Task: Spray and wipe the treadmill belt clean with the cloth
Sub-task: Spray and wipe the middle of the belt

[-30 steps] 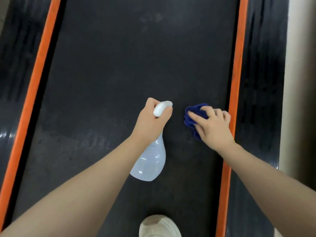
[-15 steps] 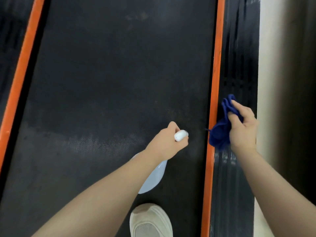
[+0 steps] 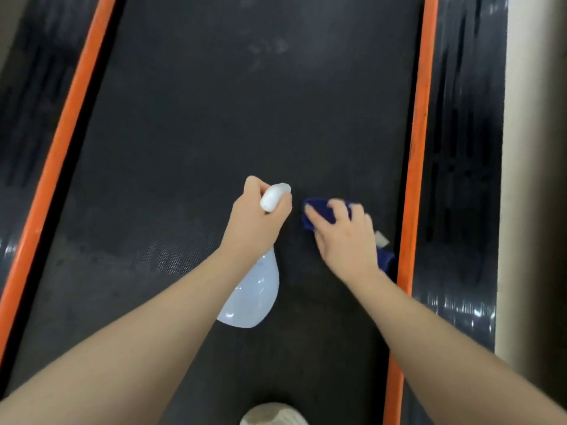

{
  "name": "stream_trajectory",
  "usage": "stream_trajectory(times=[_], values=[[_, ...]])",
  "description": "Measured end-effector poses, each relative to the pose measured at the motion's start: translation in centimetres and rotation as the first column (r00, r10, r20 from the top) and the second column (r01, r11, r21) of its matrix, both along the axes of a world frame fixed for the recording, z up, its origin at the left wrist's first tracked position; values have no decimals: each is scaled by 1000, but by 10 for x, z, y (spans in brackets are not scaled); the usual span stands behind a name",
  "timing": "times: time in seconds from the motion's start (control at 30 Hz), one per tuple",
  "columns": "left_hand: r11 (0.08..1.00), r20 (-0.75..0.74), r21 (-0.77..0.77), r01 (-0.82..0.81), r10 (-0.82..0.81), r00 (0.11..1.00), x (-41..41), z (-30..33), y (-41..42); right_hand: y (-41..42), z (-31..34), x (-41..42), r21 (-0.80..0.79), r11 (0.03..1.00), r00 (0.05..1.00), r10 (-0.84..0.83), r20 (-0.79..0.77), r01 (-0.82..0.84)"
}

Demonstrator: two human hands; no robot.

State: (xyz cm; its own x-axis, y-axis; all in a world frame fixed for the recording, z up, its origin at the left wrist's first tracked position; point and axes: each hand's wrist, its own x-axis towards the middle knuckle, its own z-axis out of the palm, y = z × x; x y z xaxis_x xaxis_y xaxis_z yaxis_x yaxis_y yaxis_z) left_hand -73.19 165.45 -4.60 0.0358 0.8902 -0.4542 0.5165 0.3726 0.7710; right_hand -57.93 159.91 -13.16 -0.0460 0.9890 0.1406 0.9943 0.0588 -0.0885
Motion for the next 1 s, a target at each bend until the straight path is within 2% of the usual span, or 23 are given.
stream_trajectory(times=[0.1, 0.13, 0.17, 0.2, 0.23, 0.27, 0.3, 0.33, 0.4, 0.43, 0.47, 0.57, 0.63, 0.7, 0.73, 0.8, 0.87, 0.9, 0.93, 1.0], values=[[999, 2, 41, -36, 36, 999, 9, -1, 21, 59, 2, 4, 12, 958, 958, -287, -18, 287], [997, 4, 58, -51, 51, 999, 10, 0, 27, 64, 2, -4, 14, 952, 952, -304, -30, 304], [995, 3, 69, -68, 68, 998, 10, 2, 32, 60, 1, -13, 14, 978, 977, -207, -41, 208], [994, 3, 72, -78, 78, 997, 11, 2, 35, 48, 0, -18, -17, 1000, 999, -12, -32, 11], [995, 6, 67, -72, 72, 997, 12, 1, 38, 31, 0, -19, -46, 980, 981, 195, -9, -195], [997, 6, 57, -56, 56, 998, 13, 1, 40, 24, 1, -11, -78, 945, 947, 321, 32, -318], [998, 2, 48, -42, 42, 999, 14, 0, 40, 29, 3, 3, -90, 931, 933, 357, 40, -353], [999, -3, 42, -30, 31, 1000, 14, -3, 40, 43, 3, 19, -61, 956, 955, 290, 67, -286], [999, 0, 34, -3, 3, 1000, 15, -5, 40, 78, 1, 50, 34, 998, 989, -48, 139, 44], [999, -2, 30, 16, -16, 1000, 17, -4, 40, 90, 2, 61, 55, 977, 960, -215, 181, 208], [999, -8, 28, 26, -25, 1000, 17, -4, 41, 93, 2, 65, 53, 953, 932, -303, 197, 298], [999, -23, 2, 40, -40, 999, 16, -3, 42, 52, -1, 40, 39, 955, 950, -295, 102, 293], [998, -24, -7, 56, -56, 998, 20, -2, 42, 11, 1, 27, -47, 988, 987, -146, 62, 149], [997, -33, 4, 82, -81, 996, 24, -3, 39, 7, -2, 39, -51, 997, 986, 57, 155, -49], [995, -36, 12, 97, -96, 995, 26, -4, 38, 22, -4, 50, -19, 996, 974, 89, 210, -87], [990, -46, 39, 133, -131, 990, 31, -5, 36, 62, 3, 67, 22, 997, 951, -79, 299, 76], [987, -40, 67, 147, -144, 989, 33, -4, 32, 85, 8, 66, -110, 928, 912, -320, 256, 356], [986, -32, 71, 151, -149, 988, 32, -3, 30, 79, 9, 57, -182, 886, 896, -384, 223, 425], [986, -29, 63, 156, -154, 988, 32, -1, 28, 65, 11, 49, -210, 877, 898, -401, 179, 433], [986, -30, 39, 163, -162, 986, 29, 1, 25, 22, 15, 36, -221, 939, 964, -245, 105, 263]])
